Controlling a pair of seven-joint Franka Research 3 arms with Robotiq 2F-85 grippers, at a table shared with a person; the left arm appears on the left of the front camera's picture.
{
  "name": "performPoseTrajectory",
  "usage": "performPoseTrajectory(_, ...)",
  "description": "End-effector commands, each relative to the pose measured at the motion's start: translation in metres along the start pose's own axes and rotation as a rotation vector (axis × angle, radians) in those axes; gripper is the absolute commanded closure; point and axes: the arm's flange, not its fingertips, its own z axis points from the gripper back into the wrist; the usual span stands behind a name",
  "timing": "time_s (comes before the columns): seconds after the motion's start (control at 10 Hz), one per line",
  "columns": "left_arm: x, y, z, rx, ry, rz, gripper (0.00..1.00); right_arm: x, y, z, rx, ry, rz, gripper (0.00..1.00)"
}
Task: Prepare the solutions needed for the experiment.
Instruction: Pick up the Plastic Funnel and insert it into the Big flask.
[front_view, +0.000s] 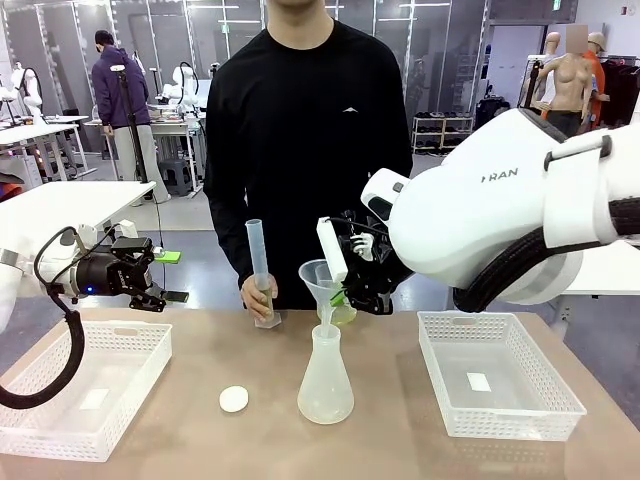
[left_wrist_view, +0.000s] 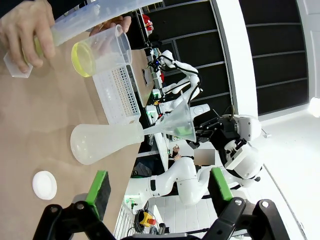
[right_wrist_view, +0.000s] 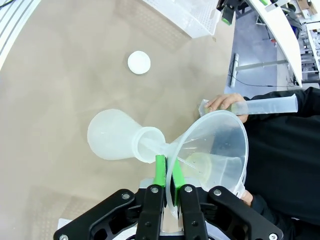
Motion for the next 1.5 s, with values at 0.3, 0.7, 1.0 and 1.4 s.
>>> performPoseTrajectory(0.3, -0.001, -0.002, 0.000, -0.013, 0.007, -0.001, 0.00, -0.024, 0.008, -0.028, 0.009, -0.038, -0.022, 0.95)
performPoseTrajectory(0.7, -0.001, -0.002, 0.000, -0.013, 0.007, -0.001, 0.00, -0.029, 0.011, -0.041, 0.032, -0.031, -0.046, 0.95)
performPoseTrajectory(1.0, -0.001, -0.002, 0.000, -0.013, 0.007, -0.001, 0.00, -0.030, 0.012, -0.047, 0.033, -0.040, -0.040, 0.95)
performPoseTrajectory(1.4, -0.001, -0.002, 0.000, -0.013, 0.007, -0.001, 0.00, -0.026, 0.013, -0.047, 0.042, -0.050, -0.017, 0.76)
